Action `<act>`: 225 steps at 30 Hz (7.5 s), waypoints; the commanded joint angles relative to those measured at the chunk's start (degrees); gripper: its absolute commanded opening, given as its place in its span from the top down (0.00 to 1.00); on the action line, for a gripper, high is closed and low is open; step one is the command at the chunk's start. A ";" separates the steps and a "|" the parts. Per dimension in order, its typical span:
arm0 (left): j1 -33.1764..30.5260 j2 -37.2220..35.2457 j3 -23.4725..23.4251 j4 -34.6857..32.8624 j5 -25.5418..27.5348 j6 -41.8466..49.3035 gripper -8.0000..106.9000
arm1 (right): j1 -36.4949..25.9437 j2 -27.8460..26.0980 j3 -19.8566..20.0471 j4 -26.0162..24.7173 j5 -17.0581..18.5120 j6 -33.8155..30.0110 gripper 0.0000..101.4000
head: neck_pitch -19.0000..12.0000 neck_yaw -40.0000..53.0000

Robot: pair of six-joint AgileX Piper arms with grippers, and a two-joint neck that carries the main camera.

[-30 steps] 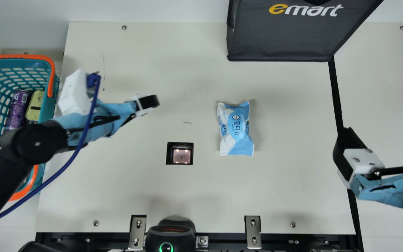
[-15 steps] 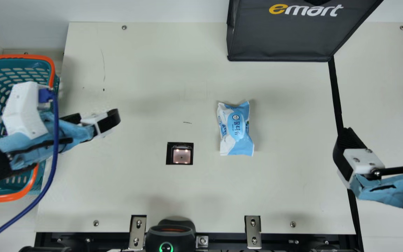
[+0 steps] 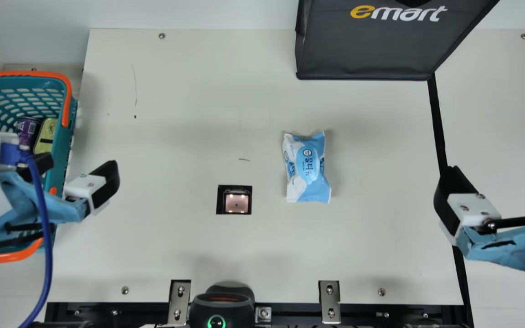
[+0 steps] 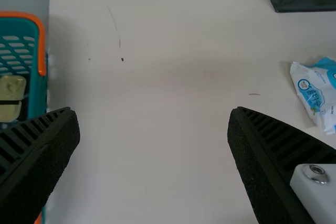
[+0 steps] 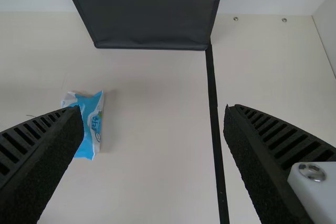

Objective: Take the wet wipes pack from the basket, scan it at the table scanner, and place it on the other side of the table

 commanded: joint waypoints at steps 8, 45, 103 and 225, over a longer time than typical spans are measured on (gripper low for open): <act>-0.68 -1.20 -1.74 3.98 1.84 -1.84 0.15 | 0.00 0.00 0.00 0.00 0.00 0.00 0.06 | -1.48 0.09; -0.68 -1.20 -1.74 3.98 2.37 -1.82 0.15 | 7.73 24.06 5.37 12.43 -3.47 -11.20 0.06 | -1.48 0.09; -0.68 -1.20 -1.74 3.98 2.37 -1.82 0.15 | 33.38 56.05 5.72 -7.94 -21.53 39.36 0.39 | -1.48 0.09; -0.68 -1.20 -1.74 3.98 2.37 -1.82 0.15 | -28.52 76.73 -29.04 7.14 -12.79 -31.58 0.31 | -1.48 -19.91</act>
